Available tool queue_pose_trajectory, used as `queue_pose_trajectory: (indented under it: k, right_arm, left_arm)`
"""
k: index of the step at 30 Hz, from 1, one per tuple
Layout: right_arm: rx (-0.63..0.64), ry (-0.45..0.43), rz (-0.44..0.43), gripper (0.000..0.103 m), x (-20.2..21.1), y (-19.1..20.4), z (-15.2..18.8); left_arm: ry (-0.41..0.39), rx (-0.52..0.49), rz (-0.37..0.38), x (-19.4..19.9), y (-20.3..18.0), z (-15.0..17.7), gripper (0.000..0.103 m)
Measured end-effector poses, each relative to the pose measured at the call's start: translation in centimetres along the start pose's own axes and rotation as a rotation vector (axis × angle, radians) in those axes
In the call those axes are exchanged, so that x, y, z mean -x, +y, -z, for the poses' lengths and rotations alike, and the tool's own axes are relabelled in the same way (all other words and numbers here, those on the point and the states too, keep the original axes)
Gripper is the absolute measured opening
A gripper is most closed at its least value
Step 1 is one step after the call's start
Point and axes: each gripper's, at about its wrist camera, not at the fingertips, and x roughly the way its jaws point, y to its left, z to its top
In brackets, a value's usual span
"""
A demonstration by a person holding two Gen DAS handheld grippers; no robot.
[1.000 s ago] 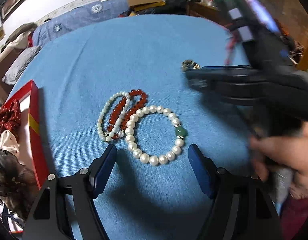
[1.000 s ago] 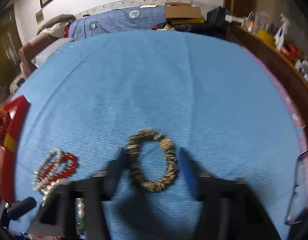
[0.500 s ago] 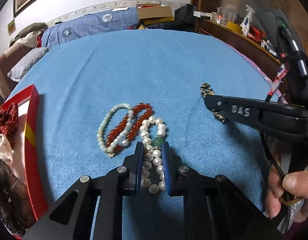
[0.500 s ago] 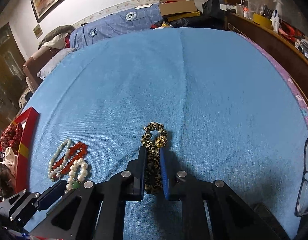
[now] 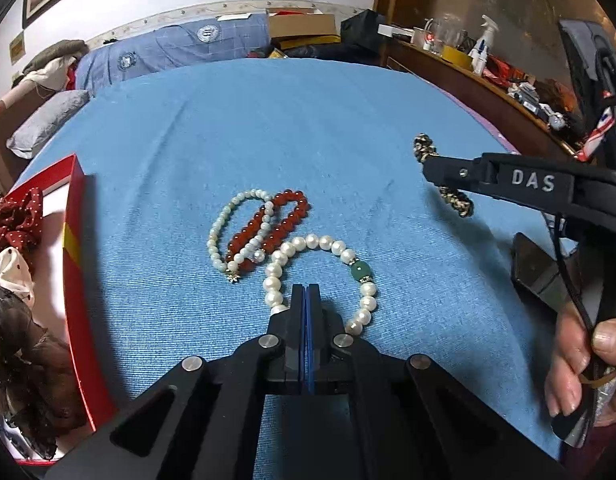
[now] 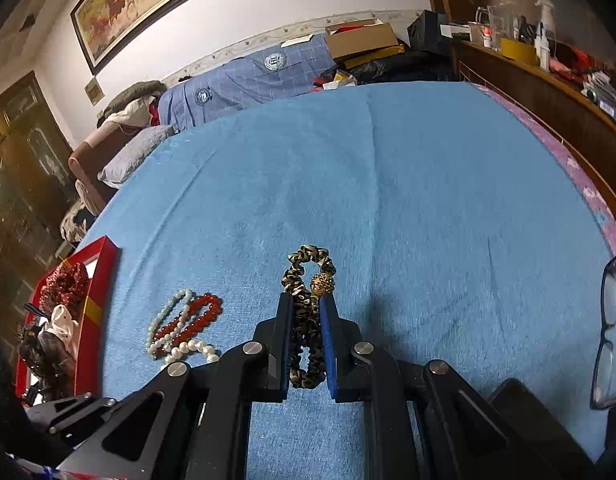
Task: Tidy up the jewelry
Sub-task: 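Grasp the gold leopard-print bracelet with right gripper while left grasps pearl bracelet, then lift both bracelets and carry them toward the red box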
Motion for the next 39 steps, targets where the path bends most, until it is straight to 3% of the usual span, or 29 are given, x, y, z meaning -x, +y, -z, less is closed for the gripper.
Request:
queue_pose_trajectory:
  k: [4,9,16,19,22,24,30,39]
  right_arm:
    - [-0.006,0.004,-0.009,0.014,-0.1,0.1,0.0]
    - [-0.002,0.003,-0.015,0.014,-0.2,-0.1,-0.1]
    - [0.0,0.007,-0.017,0.014,-0.3,-0.2,-0.1]
    - [-0.002,0.002,-0.024,0.014,-0.1,-0.2,-0.1]
    - [-0.003,0.002,-0.031,0.014,0.0,-0.2,-0.1]
    - [-0.003,0.002,-0.03,0.014,0.0,-0.1,-0.1]
    - [-0.002,0.001,-0.04,0.014,0.0,-0.1,-0.1]
    - [0.021,-0.031,-0.067,0.014,1.2,0.5,-0.1]
  left_arm:
    - [0.02,-0.011,-0.001,-0.6,-0.4,0.0,0.006]
    - [0.007,-0.026,-0.006,0.1,-0.6,0.1,0.029]
    - [-0.017,-0.039,-0.037,1.3,0.0,0.2,0.031]
    - [-0.016,-0.039,-0.068,1.1,0.5,0.2,0.038]
    - [0.019,-0.018,-0.082,-0.2,0.8,-0.1,0.035]
    - [0.007,-0.056,-0.117,-0.7,0.4,-0.2,0.009]
    - [-0.006,-0.026,-0.094,-0.5,0.9,-0.6,0.008]
    - [-0.119,-0.043,-0.067,3.5,0.6,-0.2,0.008]
